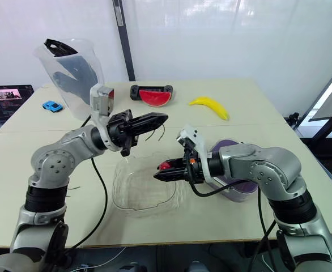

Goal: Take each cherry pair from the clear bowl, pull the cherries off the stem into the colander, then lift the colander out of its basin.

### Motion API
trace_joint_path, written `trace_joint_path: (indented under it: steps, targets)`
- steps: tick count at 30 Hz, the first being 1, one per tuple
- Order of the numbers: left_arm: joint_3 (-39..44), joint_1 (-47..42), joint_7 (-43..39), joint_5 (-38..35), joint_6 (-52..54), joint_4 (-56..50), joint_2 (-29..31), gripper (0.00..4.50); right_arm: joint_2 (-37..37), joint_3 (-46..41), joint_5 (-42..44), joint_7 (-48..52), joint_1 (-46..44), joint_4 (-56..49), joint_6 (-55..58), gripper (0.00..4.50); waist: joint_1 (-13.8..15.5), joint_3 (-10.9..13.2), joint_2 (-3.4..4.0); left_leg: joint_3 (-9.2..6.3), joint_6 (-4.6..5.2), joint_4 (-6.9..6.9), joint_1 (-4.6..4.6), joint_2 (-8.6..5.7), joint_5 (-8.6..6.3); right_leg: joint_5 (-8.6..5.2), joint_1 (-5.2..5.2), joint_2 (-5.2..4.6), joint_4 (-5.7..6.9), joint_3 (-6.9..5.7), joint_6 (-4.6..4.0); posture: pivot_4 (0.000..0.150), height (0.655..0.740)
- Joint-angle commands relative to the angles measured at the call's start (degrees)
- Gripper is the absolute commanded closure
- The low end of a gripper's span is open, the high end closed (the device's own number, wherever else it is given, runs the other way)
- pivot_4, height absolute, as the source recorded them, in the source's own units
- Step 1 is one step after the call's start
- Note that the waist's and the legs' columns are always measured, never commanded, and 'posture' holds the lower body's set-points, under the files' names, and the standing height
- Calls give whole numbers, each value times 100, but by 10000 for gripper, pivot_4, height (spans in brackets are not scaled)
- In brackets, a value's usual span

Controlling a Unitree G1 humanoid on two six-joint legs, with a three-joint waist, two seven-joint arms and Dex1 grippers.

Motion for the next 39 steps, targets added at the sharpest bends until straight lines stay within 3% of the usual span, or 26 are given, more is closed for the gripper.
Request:
trace_joint_path:
  steps: [1,3,9,12,17,18,22,23,24,29,32,34,36,39]
  targets:
    - [222,-116,-155,51,-149,-7,170,45000,-585,-435,-170,318,60,-152,-259,35474,15,0,0,0,0,0,0,-1,0,0,1,-1,-1,0,0,1500,7400]
    - [236,-103,-202,84,-161,22,239,45000,-975,-512,-335,520,140,-110,-408,35474,33,1,-2,0,1,1,0,-2,-1,0,3,-2,-3,0,0,1500,7400]
    - [219,159,-938,680,-367,351,1170,45000,-3062,-293,-2137,1673,699,867,-2036,35474,17,3,1,9,5,-3,0,-13,-3,-1,0,0,-7,1,1,1500,7400]
    - [203,298,-1175,805,-419,354,1405,45000,-3397,-82,-2714,2039,918,1188,-2664,35474,-14,4,2,12,5,-7,3,-6,-3,-1,0,3,-7,2,1,1500,7400]
    - [311,489,-1256,848,-404,273,1536,45000,-3264,460,-3479,2297,968,1551,-3104,35474,-8,4,4,13,4,-7,3,7,-3,-1,-2,3,-7,5,1,1500,7400]
    - [326,513,-1243,838,-395,242,1539,45000,-3195,526,-3580,2295,905,1624,-3092,25128,-7,5,5,12,4,-7,3,7,-3,-1,-2,1,-7,5,1,1500,7400]
    - [369,585,-1209,812,-368,155,1556,45000,-3075,576,-3789,2430,717,1726,-3050,7544,16,8,9,12,4,-3,1,5,-2,-1,0,-2,-7,5,1,1500,7400]
    - [385,609,-1200,808,-358,134,1563,45000,-3069,526,-3759,2482,654,1711,-2996,1889,18,8,10,12,4,-3,1,4,-2,-1,-1,-3,-7,5,1,1500,7400]
    - [399,629,-1195,805,-348,119,1569,45000,-3096,475,-3730,2550,603,1693,-2949,487,16,8,10,12,4,-4,1,4,-2,-1,0,-3,-7,5,1,1500,7400]
    - [485,709,-1203,791,-312,91,1640,45000,-3181,-158,-3043,3027,202,1593,-2450,487,17,8,10,11,4,-4,1,5,-2,-1,-1,-2,-6,4,1,1500,7400]
    - [565,780,-1179,784,-291,81,1705,45000,-2674,-740,-1930,3083,-521,1409,-1658,487,-23,9,13,12,4,-6,2,7,-2,0,-2,-1,-6,5,1,1500,7400]
    - [593,810,-1179,786,-289,80,1728,45000,-2497,-870,-1659,3008,-740,1325,-1398,487,-11,9,13,10,4,-9,5,11,-2,0,-1,4,-6,4,0,1500,7400]
    - [827,1121,-1066,753,-218,-48,1860,45000,-1878,-1026,-771,2815,-1427,1159,-782,487,-11,9,11,5,4,-11,5,12,-3,0,1,5,-6,1,0,1500,7400]
    - [1392,1649,-596,647,56,4,2000,45000,-1250,-806,-526,2565,-1859,1050,-579,487,-36,10,16,16,4,-13,5,10,-3,0,-8,-2,-4,11,0,1500,7400]
